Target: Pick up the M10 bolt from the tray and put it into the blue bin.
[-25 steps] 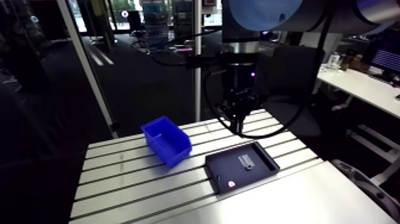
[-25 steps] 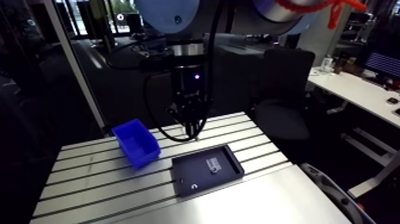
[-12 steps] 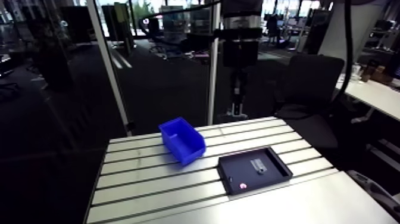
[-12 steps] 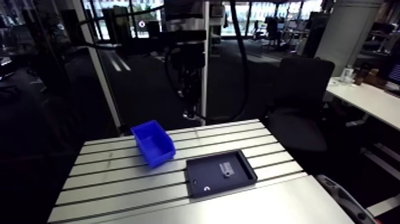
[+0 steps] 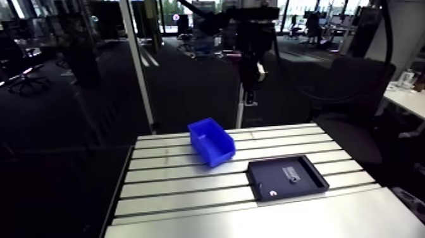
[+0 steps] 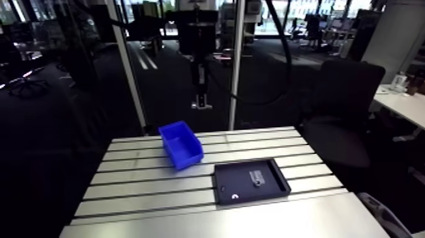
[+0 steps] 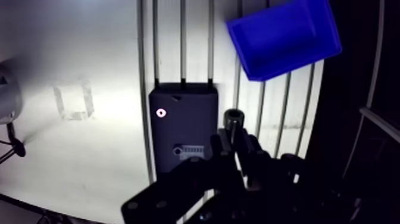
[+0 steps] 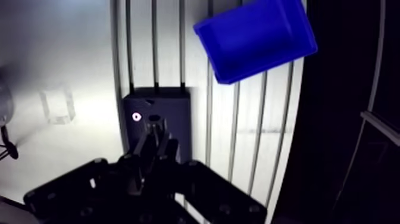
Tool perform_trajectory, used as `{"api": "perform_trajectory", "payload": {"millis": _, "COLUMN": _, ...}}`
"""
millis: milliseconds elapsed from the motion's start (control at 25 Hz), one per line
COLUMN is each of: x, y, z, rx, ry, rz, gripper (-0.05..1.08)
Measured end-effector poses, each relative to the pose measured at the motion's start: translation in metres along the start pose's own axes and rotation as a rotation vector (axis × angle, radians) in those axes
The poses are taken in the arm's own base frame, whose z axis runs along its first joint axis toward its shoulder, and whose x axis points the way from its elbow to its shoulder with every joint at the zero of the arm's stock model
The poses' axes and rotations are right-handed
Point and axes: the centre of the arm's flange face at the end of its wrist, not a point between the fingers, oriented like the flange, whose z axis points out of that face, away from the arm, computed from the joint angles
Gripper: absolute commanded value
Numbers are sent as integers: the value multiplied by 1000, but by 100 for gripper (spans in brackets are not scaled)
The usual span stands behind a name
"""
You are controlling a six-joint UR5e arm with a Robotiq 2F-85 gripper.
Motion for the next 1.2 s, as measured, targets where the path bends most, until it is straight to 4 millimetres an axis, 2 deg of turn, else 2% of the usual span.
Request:
{"api": "perform_trajectory", "payload": {"millis": 200, "x": 29, "y": 18, "z": 9, "rx": -17, "ry": 18, "rz": -65, "gripper": 102}}
{"api": "perform_trajectory", "payload": {"millis": 400, "x": 45, "y": 35, "z": 21, "rx": -27, "ry": 19, "rz": -91, "gripper": 101}}
{"api": "perform_trajectory", "payload": {"millis": 720, "x": 55, "y": 54, "z": 49, "rx": -28, "ry": 15, "rz": -101, "gripper": 100}}
{"api": "perform_trajectory", "payload": {"millis": 1200, "x": 62, "y": 72, "z": 87, "rx": -19, "ry": 13, "rz": -101, "gripper": 100}}
